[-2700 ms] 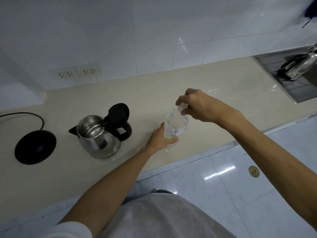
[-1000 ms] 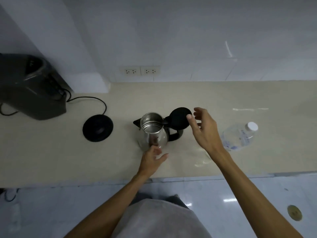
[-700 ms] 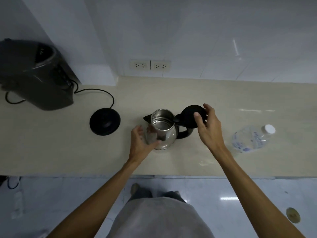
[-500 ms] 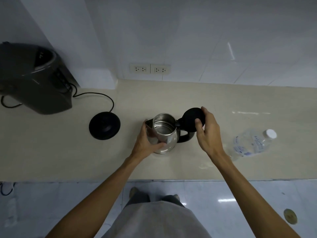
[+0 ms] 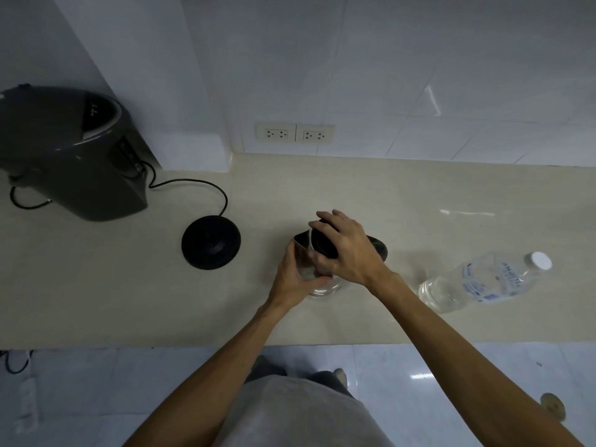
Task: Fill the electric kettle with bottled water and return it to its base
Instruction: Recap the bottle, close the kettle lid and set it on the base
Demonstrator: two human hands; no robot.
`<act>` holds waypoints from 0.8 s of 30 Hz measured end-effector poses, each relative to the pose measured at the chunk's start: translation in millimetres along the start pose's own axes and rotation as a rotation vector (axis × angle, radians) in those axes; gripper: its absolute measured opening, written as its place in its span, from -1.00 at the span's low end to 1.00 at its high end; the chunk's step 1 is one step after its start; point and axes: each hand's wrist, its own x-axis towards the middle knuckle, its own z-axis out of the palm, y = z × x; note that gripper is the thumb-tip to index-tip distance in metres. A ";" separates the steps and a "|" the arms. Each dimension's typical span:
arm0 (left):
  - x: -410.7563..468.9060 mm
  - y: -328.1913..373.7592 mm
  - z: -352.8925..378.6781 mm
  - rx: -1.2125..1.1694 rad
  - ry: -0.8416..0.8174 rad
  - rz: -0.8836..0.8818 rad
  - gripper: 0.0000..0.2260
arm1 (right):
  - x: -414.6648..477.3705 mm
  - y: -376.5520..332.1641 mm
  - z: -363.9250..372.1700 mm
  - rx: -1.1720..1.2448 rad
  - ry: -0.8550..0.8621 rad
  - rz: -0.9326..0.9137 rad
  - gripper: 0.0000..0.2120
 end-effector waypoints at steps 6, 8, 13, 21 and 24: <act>0.6 -1.4 -0.6 -0.014 -0.016 -0.007 -0.05 | 2.3 4.7 7.3 -0.043 -0.006 0.030 -0.36; -0.2 -1.6 -1.0 -0.017 -0.013 -0.012 -0.03 | 2.8 1.7 8.9 -0.014 0.070 0.086 -0.35; -1.1 -2.1 -1.7 -0.022 -0.006 -0.021 -0.05 | 5.5 -3.0 13.4 0.035 0.285 0.407 -0.38; -1.6 -2.0 -2.1 -0.025 -0.007 -0.010 -0.04 | 5.8 -1.8 17.5 0.085 0.322 0.435 -0.47; -1.0 -2.5 -2.4 -0.020 -0.007 -0.009 -0.01 | 8.0 0.5 16.1 0.060 0.287 0.392 -0.46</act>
